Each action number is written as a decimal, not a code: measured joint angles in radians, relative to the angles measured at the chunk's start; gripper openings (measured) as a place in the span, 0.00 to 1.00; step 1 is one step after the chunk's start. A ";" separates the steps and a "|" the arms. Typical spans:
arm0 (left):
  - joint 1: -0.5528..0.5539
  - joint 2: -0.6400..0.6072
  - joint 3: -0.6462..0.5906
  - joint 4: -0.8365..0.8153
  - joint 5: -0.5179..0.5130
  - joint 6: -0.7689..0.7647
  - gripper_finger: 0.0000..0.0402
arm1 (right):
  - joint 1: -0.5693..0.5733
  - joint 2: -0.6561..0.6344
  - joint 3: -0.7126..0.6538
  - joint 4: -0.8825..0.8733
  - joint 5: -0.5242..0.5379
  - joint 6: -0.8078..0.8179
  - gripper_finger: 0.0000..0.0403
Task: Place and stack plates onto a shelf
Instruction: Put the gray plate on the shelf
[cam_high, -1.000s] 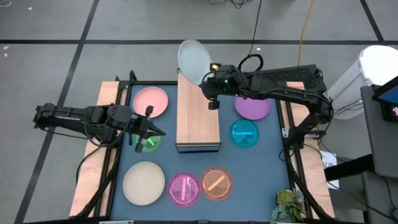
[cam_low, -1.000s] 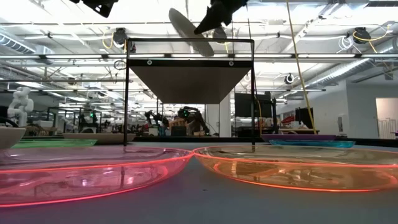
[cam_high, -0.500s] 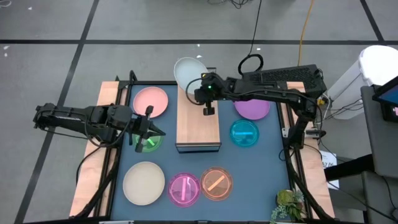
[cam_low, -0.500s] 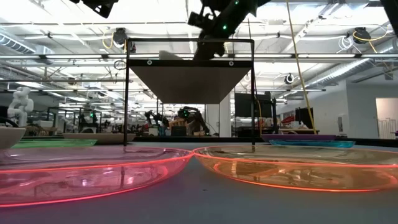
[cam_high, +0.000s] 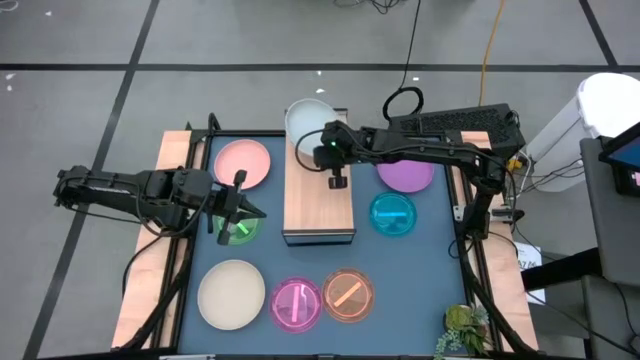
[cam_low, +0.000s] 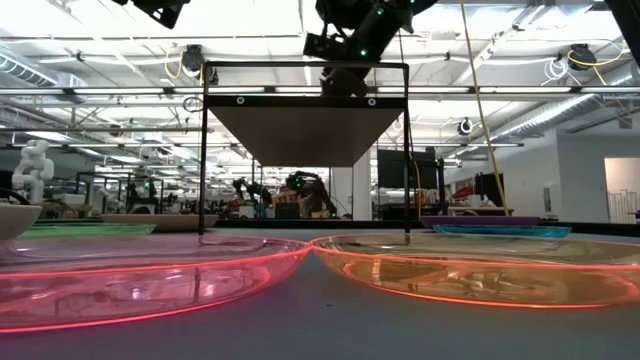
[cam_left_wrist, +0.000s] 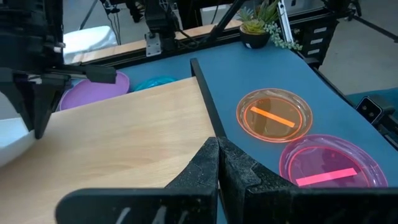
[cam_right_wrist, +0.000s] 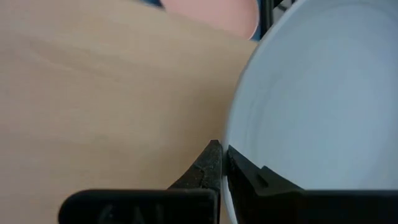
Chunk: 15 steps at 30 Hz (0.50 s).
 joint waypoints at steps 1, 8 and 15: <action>0.000 0.000 0.000 0.000 0.000 0.000 0.01 | 0.000 0.000 0.000 -0.007 0.000 -0.001 0.00; 0.000 0.000 0.000 0.020 0.000 0.000 0.01 | 0.000 0.000 0.000 -0.011 0.000 0.003 0.00; 0.000 0.000 0.000 0.023 0.000 0.000 0.01 | 0.008 0.000 0.000 -0.055 0.001 -0.002 0.00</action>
